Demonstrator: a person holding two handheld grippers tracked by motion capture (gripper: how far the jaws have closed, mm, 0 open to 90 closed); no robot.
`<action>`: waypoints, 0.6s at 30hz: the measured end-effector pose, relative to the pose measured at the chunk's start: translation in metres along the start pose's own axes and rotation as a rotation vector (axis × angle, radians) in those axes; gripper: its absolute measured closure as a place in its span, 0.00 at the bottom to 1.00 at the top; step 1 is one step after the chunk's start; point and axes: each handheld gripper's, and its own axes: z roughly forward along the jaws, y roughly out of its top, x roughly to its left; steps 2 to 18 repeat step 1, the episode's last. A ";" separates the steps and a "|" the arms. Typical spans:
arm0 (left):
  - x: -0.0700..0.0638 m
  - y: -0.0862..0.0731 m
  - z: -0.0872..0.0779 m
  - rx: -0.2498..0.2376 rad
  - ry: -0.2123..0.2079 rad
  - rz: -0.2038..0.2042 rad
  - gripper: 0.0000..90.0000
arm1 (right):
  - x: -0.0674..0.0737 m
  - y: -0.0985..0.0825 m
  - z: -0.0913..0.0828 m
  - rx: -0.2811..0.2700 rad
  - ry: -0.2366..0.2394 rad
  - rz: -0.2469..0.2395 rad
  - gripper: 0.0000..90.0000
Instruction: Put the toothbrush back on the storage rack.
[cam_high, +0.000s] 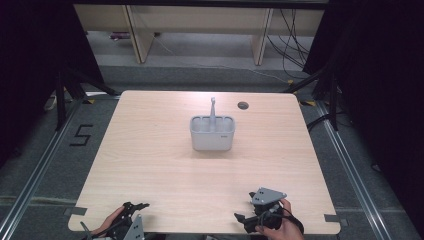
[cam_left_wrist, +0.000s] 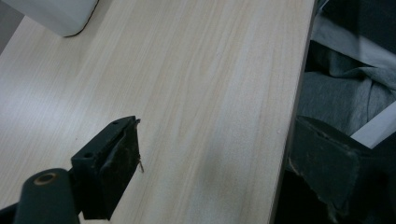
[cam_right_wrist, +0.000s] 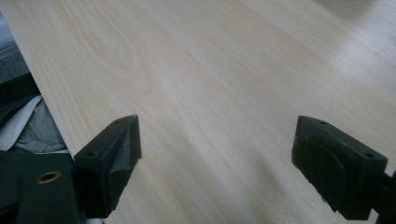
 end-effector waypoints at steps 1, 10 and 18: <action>0.000 0.000 0.000 0.000 0.000 0.000 0.17 | 0.000 0.000 0.000 0.000 0.000 0.000 0.19; 0.000 0.000 0.000 0.000 0.000 0.000 0.17 | 0.000 0.000 0.000 0.000 0.000 0.000 0.19; 0.000 0.000 0.000 0.000 0.000 0.000 0.17 | 0.000 0.000 0.000 0.000 0.000 0.000 0.19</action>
